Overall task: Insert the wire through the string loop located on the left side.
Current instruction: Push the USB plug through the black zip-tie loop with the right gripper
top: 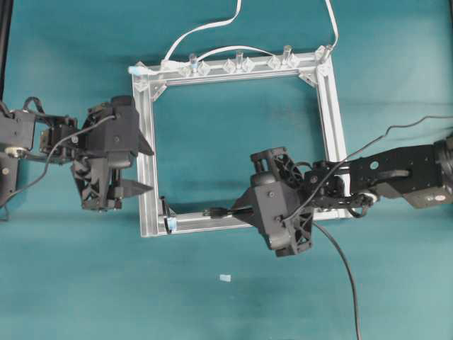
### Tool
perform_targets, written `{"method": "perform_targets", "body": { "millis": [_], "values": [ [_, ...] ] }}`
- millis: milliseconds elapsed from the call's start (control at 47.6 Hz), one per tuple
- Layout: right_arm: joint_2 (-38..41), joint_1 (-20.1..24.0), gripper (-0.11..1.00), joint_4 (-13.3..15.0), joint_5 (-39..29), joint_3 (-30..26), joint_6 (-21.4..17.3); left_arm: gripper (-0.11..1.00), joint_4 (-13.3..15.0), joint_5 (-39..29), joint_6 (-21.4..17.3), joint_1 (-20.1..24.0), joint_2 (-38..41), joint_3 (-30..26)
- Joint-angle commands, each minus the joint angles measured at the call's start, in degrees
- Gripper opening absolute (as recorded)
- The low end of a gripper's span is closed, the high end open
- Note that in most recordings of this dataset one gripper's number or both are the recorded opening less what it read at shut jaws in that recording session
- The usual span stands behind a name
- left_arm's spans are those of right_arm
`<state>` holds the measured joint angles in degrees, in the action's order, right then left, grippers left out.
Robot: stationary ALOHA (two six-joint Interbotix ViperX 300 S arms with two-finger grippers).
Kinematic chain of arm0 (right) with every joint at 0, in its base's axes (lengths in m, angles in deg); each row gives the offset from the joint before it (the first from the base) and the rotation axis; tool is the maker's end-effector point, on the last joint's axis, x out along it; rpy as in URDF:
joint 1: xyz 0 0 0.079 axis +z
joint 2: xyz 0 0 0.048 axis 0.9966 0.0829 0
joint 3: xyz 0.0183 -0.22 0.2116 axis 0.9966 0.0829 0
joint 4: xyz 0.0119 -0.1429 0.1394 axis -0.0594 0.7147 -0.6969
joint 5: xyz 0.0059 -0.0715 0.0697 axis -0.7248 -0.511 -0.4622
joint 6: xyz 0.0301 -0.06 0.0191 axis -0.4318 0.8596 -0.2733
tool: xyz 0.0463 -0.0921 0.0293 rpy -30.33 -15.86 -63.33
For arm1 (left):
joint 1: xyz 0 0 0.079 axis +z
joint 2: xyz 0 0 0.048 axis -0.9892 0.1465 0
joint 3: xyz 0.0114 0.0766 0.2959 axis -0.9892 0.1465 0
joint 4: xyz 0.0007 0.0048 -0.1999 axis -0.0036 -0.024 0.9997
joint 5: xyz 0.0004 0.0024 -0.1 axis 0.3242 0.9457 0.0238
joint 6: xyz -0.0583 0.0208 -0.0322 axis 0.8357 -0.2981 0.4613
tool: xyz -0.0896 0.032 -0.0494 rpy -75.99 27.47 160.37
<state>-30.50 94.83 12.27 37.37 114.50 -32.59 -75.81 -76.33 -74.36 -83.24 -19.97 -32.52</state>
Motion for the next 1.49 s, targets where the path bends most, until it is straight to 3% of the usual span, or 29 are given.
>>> {"method": "perform_targets", "body": {
  "millis": [0, 210, 714, 1070, 1469],
  "values": [
    [-0.1, -0.1, 0.10, 0.1, 0.4, -2.3, 0.1, 0.83, -0.1, -0.1, 0.2, -1.1, -0.8, -1.1],
    [2.1, -0.1, 0.10, 0.1, 0.4, -5.1, 0.1, 0.83, 0.1, -0.4, 0.4, -3.9, -0.8, -1.1],
    [6.8, -1.1, 0.10, 0.1, 0.1, -11.0, 0.1, 0.83, 0.0, -0.4, 6.2, -9.2, -2.1, 1.0],
    [9.9, -1.7, 0.10, 0.1, 0.1, -15.1, 0.1, 0.83, 0.0, -0.4, 6.6, -9.6, -10.3, 5.3],
    [13.4, -2.2, 0.10, 0.2, -1.1, -20.4, 0.1, 0.83, 0.1, -0.4, 6.5, -9.6, -10.8, 6.5]
  ]
}}
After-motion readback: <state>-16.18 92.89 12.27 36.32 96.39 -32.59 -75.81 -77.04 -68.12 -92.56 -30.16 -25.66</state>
